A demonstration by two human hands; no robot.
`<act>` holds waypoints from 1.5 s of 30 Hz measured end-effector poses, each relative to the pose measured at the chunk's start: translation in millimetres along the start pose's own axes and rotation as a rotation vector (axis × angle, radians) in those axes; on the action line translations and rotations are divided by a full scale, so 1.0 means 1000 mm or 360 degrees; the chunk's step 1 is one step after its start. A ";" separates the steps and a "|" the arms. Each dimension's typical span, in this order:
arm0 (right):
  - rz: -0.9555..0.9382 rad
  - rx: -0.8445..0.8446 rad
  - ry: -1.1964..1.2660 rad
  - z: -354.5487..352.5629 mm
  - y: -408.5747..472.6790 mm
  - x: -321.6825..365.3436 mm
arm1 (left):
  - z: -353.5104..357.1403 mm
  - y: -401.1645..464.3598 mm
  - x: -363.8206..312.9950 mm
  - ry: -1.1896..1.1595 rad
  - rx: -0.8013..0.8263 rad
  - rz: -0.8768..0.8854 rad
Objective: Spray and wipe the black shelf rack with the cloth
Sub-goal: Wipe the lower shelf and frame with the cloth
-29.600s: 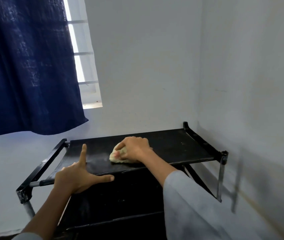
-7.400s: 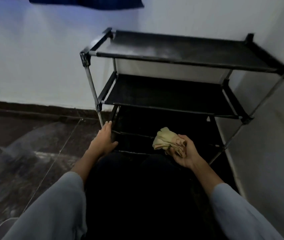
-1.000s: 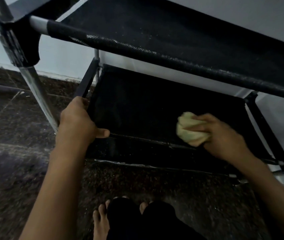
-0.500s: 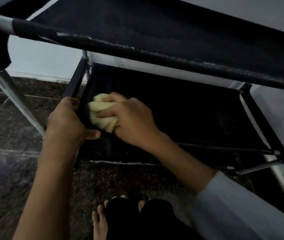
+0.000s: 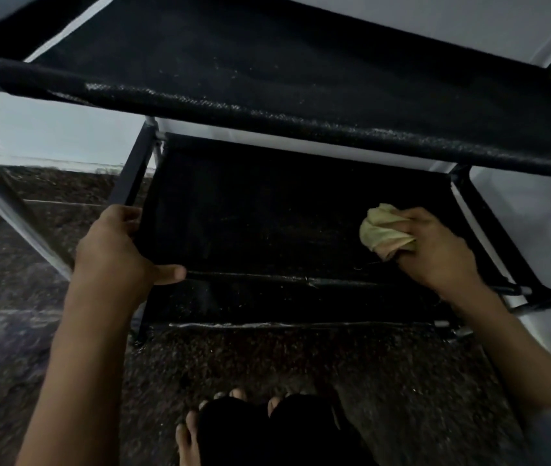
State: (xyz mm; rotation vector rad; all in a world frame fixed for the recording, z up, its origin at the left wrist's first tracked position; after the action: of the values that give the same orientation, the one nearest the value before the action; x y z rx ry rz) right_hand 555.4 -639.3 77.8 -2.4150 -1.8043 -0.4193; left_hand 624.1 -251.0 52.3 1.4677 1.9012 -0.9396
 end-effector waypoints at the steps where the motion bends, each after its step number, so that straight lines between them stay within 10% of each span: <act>1: -0.0028 -0.0016 -0.0058 0.003 0.000 0.009 | 0.000 0.000 0.000 -0.0007 0.0002 -0.0001; 11: -0.0866 -0.0034 0.0069 0.042 -0.018 0.236 | 0.000 0.001 0.002 -0.0004 -0.0039 0.0021; 21: 0.0120 -0.0066 -0.0179 0.007 0.016 0.011 | -0.003 -0.005 -0.001 -0.0028 -0.0044 0.0064; 28: 0.0160 -0.0170 -0.0264 0.023 0.024 0.050 | -0.002 0.000 0.003 -0.0075 -0.0061 0.0050; 35: -0.0897 -0.0146 0.0078 0.053 -0.031 0.252 | -0.002 -0.001 0.002 -0.0032 -0.0084 0.0092; 45: -0.0035 0.0067 -0.0104 0.013 0.008 0.035 | -0.004 -0.004 0.002 -0.0106 -0.0091 0.0082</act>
State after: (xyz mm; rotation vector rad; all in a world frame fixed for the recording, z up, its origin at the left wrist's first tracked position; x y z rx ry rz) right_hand 573.9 -605.6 75.8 -2.4099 -1.8476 -0.3048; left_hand 619.4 -247.5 53.6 1.4277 1.8189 -0.8926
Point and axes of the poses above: each hand's wrist, its own y-axis towards the middle knuckle, its own z-axis out of the palm, x = y × z, the point moved 9 cm from there along y, towards the middle knuckle, and after that the axes turned 4 degrees about -x, right-handed, at the moved point
